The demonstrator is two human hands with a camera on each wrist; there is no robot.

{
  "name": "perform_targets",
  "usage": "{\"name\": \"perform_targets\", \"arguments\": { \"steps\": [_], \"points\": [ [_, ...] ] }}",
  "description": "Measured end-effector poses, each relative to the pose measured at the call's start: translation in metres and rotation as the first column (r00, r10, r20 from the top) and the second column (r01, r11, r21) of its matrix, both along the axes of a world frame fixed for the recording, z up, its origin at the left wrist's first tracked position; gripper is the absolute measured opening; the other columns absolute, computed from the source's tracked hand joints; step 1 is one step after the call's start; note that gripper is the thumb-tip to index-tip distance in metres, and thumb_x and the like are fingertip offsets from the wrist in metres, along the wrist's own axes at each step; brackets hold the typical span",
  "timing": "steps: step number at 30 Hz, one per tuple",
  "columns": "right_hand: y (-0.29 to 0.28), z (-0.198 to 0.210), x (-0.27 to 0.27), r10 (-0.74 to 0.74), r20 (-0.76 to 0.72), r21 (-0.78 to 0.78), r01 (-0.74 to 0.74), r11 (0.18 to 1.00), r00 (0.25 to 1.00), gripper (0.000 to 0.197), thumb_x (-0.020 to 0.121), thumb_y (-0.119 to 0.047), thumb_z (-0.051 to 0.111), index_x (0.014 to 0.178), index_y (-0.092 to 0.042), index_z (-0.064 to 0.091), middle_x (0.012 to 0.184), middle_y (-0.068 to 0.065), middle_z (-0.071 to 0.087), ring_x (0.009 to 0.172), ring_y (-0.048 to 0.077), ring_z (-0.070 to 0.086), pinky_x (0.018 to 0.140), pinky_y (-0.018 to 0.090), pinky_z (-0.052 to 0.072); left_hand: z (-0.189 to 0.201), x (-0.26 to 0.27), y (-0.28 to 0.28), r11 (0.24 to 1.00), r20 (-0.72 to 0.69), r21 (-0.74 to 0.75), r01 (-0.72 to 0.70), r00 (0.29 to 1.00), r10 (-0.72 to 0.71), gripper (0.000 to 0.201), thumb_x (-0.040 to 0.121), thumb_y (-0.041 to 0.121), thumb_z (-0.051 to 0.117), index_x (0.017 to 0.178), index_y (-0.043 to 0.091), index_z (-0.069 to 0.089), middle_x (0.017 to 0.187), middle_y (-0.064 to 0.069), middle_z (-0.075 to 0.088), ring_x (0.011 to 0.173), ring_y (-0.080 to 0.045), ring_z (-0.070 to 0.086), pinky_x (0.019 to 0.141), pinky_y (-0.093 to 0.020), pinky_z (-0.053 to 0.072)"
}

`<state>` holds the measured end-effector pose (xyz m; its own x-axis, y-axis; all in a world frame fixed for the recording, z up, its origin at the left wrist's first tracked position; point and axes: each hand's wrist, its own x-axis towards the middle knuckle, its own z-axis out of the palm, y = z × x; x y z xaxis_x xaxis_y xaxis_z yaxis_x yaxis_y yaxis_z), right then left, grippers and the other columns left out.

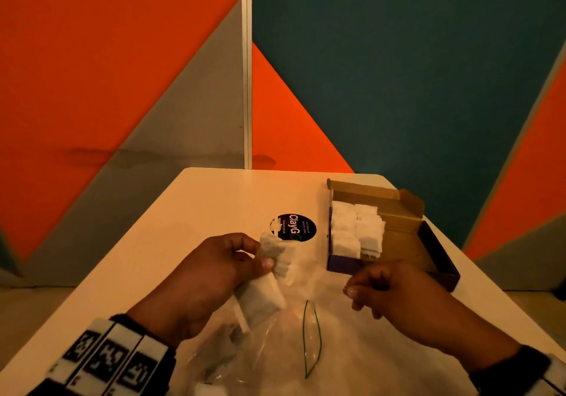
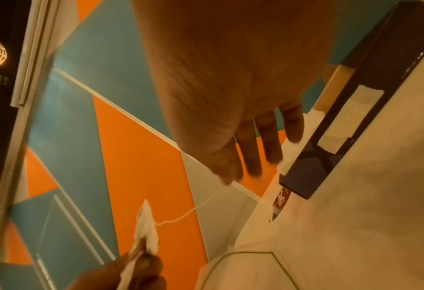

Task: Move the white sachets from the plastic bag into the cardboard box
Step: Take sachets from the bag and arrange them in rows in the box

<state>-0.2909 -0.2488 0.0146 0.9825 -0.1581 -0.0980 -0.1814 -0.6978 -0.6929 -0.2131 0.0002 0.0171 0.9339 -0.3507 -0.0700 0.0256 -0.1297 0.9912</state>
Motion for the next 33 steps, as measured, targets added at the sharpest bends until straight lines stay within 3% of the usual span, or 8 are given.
{"name": "perform_targets", "arguments": {
  "steps": [4, 8, 11, 16, 19, 25, 28, 33],
  "points": [
    [0.008, -0.004, 0.001, -0.145, 0.190, 0.025, 0.143, 0.989, 0.971, 0.024, 0.084, -0.044, 0.067, 0.104, -0.052, 0.056, 0.110, -0.025, 0.055, 0.100, 0.001, 0.053, 0.085, 0.024, 0.045, 0.000, -0.004, -0.005, 0.996, -0.051, -0.085, -0.001, 0.999, -0.003, 0.015, 0.081, 0.010, 0.074, 0.094, 0.002, 0.069, 0.087, -0.022, 0.073, 0.071, -0.020, 0.066, 0.062, -0.026, 0.052],
    [0.043, 0.003, -0.002, -0.094, 0.286, 0.180, 0.044, 0.983, 0.954, 0.017, 0.081, -0.051, 0.067, 0.095, -0.055, 0.059, 0.102, -0.029, 0.061, 0.095, -0.003, 0.057, 0.077, 0.021, 0.046, -0.001, -0.013, -0.020, 0.985, -0.106, -0.174, 0.008, 0.994, -0.026, 0.016, 0.079, 0.011, 0.075, 0.092, 0.005, 0.070, 0.088, -0.020, 0.074, 0.075, -0.026, 0.068, 0.065, -0.032, 0.053],
    [0.052, 0.002, 0.004, -0.086, 0.337, 0.152, 0.036, 0.988, 0.938, 0.007, 0.082, -0.048, 0.068, 0.085, -0.042, 0.070, 0.086, -0.024, 0.069, 0.084, -0.008, 0.060, 0.075, 0.022, 0.050, 0.000, -0.018, -0.023, 0.992, -0.089, -0.127, -0.004, 0.996, -0.008, 0.019, 0.081, 0.013, 0.075, 0.099, 0.008, 0.072, 0.091, -0.019, 0.075, 0.079, -0.027, 0.069, 0.072, -0.036, 0.053],
    [0.042, 0.008, 0.004, -0.042, 0.243, 0.014, 0.040, 0.999, 0.969, 0.008, 0.087, -0.043, 0.066, 0.090, -0.037, 0.071, 0.081, -0.022, 0.066, 0.081, -0.001, 0.061, 0.072, 0.018, 0.047, 0.014, -0.021, -0.008, 0.927, 0.304, 0.361, -0.101, 0.952, -0.014, 0.035, 0.081, 0.034, 0.077, 0.110, 0.047, 0.061, 0.081, 0.011, 0.072, 0.075, 0.004, 0.065, 0.073, -0.019, 0.051],
    [0.041, 0.009, 0.003, 0.075, 0.157, -0.167, -0.048, 0.985, 0.985, 0.011, 0.090, -0.041, 0.063, 0.097, -0.041, 0.071, 0.079, -0.031, 0.057, 0.080, -0.003, 0.056, 0.072, 0.014, 0.042, 0.030, -0.028, -0.014, 0.835, 0.430, 0.538, -0.121, 0.891, -0.148, 0.042, 0.085, 0.042, 0.072, 0.119, 0.057, 0.054, 0.085, 0.020, 0.068, 0.077, 0.005, 0.060, 0.066, -0.007, 0.041],
    [0.045, 0.013, 0.002, 0.172, 0.108, -0.250, -0.140, 0.958, 0.979, 0.016, 0.089, -0.044, 0.064, 0.102, -0.041, 0.072, 0.090, -0.026, 0.064, 0.081, 0.000, 0.056, 0.076, 0.017, 0.047, 0.037, -0.026, -0.035, 0.645, 0.473, 0.755, -0.116, 0.778, -0.414, 0.022, 0.093, 0.037, 0.063, 0.114, 0.043, 0.063, 0.104, 0.015, 0.070, 0.092, -0.002, 0.060, 0.078, -0.022, 0.048],
    [0.039, 0.018, -0.002, 0.225, 0.101, -0.252, -0.194, 0.948, 0.969, 0.017, 0.089, -0.043, 0.063, 0.104, -0.041, 0.071, 0.094, -0.026, 0.067, 0.082, 0.000, 0.058, 0.078, 0.019, 0.051, 0.040, -0.021, -0.030, 0.659, 0.446, 0.749, -0.068, 0.787, -0.425, 0.007, 0.089, 0.036, 0.068, 0.096, 0.035, 0.065, 0.094, 0.014, 0.068, 0.084, -0.001, 0.058, 0.076, -0.027, 0.052],
    [0.018, 0.028, -0.003, 0.163, 0.103, -0.171, -0.144, 0.975, 0.981, 0.010, 0.087, -0.042, 0.065, 0.093, -0.045, 0.072, 0.088, -0.032, 0.064, 0.087, 0.000, 0.059, 0.081, 0.017, 0.047, 0.040, -0.008, -0.009, 0.767, 0.381, 0.635, 0.098, 0.824, -0.421, 0.006, 0.085, 0.031, 0.074, 0.085, 0.030, 0.069, 0.081, 0.018, 0.067, 0.071, 0.008, 0.057, 0.058, -0.009, 0.041]
  ]
}}
